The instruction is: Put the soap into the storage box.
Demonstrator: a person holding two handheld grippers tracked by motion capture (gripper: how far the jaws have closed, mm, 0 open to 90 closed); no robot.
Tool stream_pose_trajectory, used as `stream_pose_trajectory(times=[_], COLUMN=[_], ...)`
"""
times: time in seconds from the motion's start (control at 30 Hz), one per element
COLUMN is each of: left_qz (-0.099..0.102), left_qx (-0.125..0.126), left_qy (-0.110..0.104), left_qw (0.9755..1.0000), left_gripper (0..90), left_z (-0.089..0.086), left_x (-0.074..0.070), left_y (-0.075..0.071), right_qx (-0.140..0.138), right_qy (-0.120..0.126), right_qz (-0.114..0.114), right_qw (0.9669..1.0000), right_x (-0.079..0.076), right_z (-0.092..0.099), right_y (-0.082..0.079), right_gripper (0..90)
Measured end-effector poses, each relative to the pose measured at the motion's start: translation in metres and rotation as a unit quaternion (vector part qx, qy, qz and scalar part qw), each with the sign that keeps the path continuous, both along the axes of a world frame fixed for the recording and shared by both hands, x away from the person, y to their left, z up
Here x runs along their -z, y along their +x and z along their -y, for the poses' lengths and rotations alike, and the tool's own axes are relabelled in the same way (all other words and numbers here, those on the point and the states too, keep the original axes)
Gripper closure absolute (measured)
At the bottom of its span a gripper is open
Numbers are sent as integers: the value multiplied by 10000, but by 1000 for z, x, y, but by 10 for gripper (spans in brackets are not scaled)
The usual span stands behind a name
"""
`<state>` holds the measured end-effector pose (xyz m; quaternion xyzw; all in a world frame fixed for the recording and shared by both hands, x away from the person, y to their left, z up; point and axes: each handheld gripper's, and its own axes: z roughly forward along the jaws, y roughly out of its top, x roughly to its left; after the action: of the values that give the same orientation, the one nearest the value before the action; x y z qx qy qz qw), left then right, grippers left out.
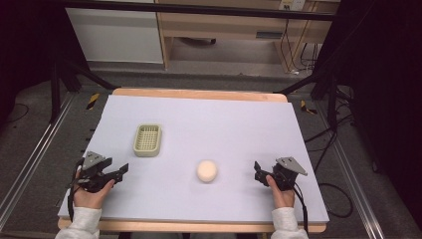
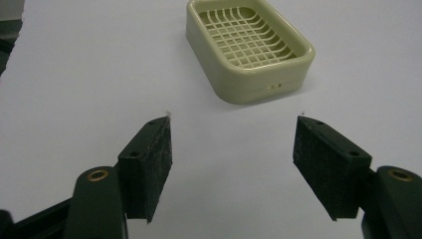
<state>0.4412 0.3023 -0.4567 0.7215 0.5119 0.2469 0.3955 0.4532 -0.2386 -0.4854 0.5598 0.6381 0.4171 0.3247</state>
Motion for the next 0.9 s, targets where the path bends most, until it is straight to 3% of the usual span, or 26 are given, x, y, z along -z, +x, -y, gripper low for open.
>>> stream_pose_trajectory(times=[0.17,0.2,0.63,0.9], left_qz=[69,129,346,412], left_qx=[-6,-20,-96,59], left_qy=[108,244,275,283], left_qw=[9999,9996,9990,9987], left_gripper=[334,347,361,354], left_z=[4,6,11,17], left_x=[-4,-5,-12,-14], left_y=[-2,-3,-6,-4], right_qx=[1,-10,-52,-39], right_qy=[21,22,-33,-19], right_qz=[-31,-24,5,-19], right_qw=[10000,10000,10000,10000], right_x=[0,0,0,0], right_z=[1,1,-1,0], right_y=[1,0,0,0], right_gripper=[28,28,28,28])
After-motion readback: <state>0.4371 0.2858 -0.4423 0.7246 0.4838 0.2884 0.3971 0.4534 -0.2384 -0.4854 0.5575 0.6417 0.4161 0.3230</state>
